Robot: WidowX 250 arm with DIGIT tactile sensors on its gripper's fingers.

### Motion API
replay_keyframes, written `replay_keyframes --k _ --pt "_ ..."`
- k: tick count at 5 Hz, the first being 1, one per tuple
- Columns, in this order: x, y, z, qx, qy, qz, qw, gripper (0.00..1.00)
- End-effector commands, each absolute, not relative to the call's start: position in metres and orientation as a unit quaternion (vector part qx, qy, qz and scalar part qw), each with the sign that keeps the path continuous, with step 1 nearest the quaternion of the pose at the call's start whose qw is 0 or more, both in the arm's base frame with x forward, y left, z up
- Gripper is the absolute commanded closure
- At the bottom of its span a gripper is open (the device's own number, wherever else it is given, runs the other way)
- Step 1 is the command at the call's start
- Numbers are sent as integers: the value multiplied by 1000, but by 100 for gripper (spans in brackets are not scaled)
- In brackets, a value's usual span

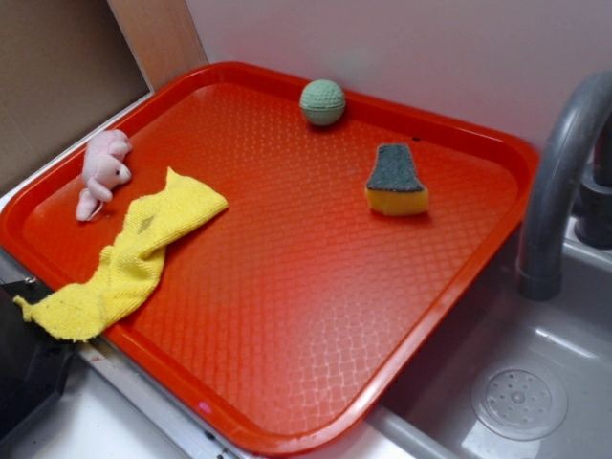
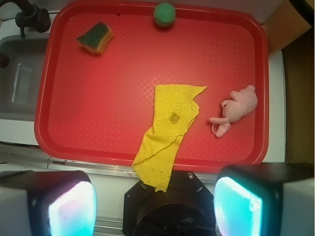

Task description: Grab the pink bunny.

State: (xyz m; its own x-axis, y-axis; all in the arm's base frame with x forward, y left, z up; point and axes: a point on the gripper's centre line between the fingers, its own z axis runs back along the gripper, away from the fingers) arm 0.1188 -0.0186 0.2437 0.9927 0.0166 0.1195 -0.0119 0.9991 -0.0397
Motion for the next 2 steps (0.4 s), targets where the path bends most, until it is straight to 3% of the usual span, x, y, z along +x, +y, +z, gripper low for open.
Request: replay_keyframes --k 1,2 --pt "119 -19 244 -19 -60 7 998 0" --pt "139 -1 217 -42 -115 130 984 0"
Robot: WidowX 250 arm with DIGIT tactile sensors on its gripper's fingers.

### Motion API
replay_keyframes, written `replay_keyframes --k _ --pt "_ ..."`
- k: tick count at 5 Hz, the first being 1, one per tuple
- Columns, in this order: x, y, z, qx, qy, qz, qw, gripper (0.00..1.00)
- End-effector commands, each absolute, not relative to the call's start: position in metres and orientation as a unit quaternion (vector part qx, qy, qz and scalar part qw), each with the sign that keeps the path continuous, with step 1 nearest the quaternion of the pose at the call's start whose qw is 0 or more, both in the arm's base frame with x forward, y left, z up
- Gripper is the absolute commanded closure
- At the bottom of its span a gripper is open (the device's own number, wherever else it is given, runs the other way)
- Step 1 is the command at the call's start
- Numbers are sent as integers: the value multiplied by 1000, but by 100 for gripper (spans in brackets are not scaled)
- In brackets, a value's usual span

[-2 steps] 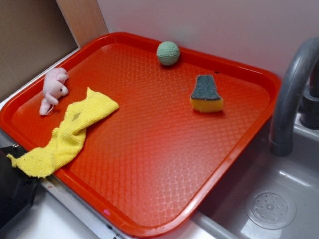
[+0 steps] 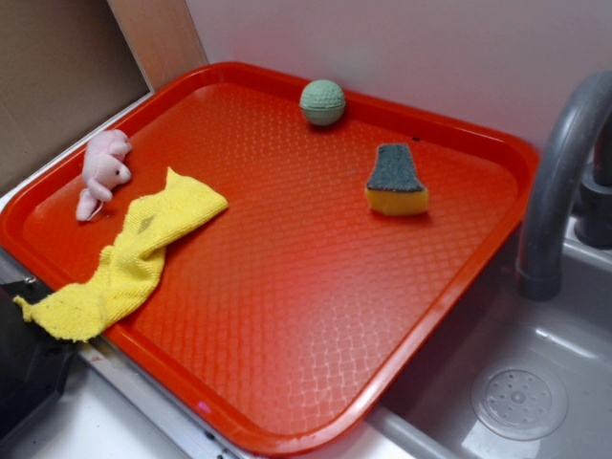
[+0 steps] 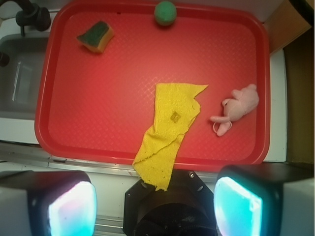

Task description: Grab the pink bunny.

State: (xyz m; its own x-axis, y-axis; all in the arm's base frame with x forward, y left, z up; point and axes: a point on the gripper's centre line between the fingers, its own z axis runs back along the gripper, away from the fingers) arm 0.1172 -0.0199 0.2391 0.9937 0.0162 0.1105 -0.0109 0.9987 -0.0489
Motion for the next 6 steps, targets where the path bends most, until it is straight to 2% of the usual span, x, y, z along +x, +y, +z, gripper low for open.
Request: replay_keyframes --k 1,2,3,5,6 --pt "160 29 191 -8 -155 228 961 0" --pt "175 58 165 22 -182 277 943 0" --pt "193 93 137 68 -186 300 933 0" --pt "195 116 99 102 -170 298 934 0" --pt "190 131 81 131 -158 298 932 0"
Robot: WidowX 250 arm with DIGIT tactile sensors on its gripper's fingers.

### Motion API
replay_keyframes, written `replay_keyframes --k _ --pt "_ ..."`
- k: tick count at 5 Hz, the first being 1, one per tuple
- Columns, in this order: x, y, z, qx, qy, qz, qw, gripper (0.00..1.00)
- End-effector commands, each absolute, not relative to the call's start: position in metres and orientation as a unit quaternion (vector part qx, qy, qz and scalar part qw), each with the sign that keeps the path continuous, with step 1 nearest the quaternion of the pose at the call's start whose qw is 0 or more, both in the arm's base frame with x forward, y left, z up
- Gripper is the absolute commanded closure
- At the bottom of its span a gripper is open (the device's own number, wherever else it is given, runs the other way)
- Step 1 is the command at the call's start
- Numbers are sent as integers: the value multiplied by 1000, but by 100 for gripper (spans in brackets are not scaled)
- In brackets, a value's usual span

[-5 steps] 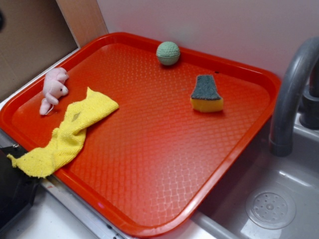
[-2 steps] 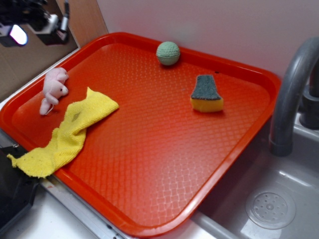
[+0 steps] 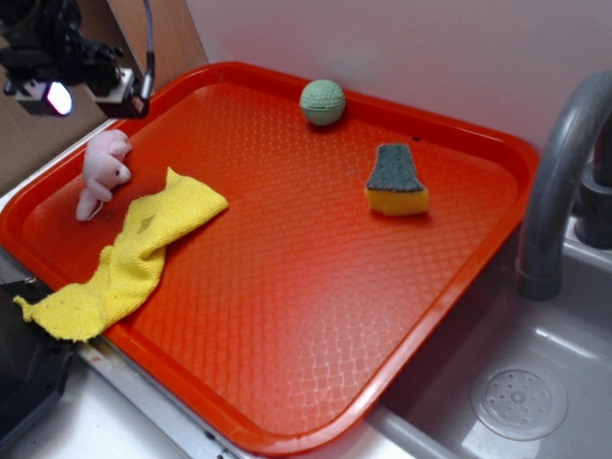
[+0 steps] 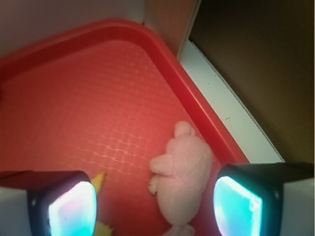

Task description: Grab the pink bunny.

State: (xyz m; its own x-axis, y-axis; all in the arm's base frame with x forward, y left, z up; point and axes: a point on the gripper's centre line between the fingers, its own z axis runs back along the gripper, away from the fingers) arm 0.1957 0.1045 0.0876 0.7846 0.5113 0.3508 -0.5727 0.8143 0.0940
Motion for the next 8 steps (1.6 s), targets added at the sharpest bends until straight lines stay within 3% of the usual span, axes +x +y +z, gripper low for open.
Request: replay_keyframes --k 1,2,4,5,6,7,8 --pt "189 135 61 136 -145 283 938 0" --pt "191 136 39 139 -147 261 944 0" --pt "190 131 28 130 -138 246 951 0" --pt "188 130 34 134 -154 241 949 100" --pt "195 121 71 116 -130 202 964 100" --pt "208 99 121 69 -107 195 973 100" --pt "218 74 172 -3 -97 138 986 100"
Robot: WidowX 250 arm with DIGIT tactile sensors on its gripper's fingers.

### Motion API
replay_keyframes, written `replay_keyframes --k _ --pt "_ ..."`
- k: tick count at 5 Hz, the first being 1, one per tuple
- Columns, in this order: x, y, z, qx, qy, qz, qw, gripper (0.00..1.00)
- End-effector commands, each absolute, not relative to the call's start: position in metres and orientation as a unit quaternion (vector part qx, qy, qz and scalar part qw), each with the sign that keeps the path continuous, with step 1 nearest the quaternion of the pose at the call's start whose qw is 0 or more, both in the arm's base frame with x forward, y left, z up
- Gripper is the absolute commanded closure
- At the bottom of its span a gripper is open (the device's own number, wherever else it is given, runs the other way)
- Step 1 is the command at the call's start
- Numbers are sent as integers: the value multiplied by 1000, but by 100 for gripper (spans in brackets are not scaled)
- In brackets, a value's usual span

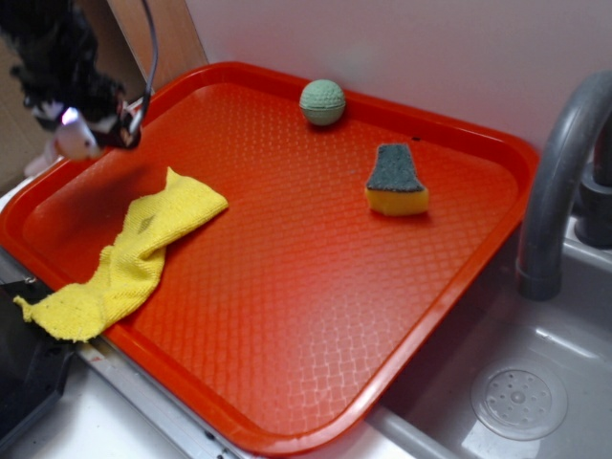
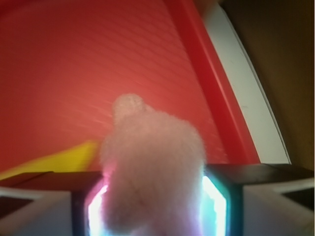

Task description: Grab the pink bunny.

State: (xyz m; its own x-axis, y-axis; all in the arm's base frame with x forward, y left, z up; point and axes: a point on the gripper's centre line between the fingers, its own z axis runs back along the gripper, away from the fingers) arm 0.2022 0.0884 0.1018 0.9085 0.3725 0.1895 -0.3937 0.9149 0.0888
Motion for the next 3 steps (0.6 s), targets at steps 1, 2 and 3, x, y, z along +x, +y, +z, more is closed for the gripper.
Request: replay_keyframes --k 1,2,3 --pt "216 33 211 -76 -113 93 986 100" --pt "219 18 234 -108 -127 88 982 100" --pt "224 18 238 -143 -135 40 980 100"
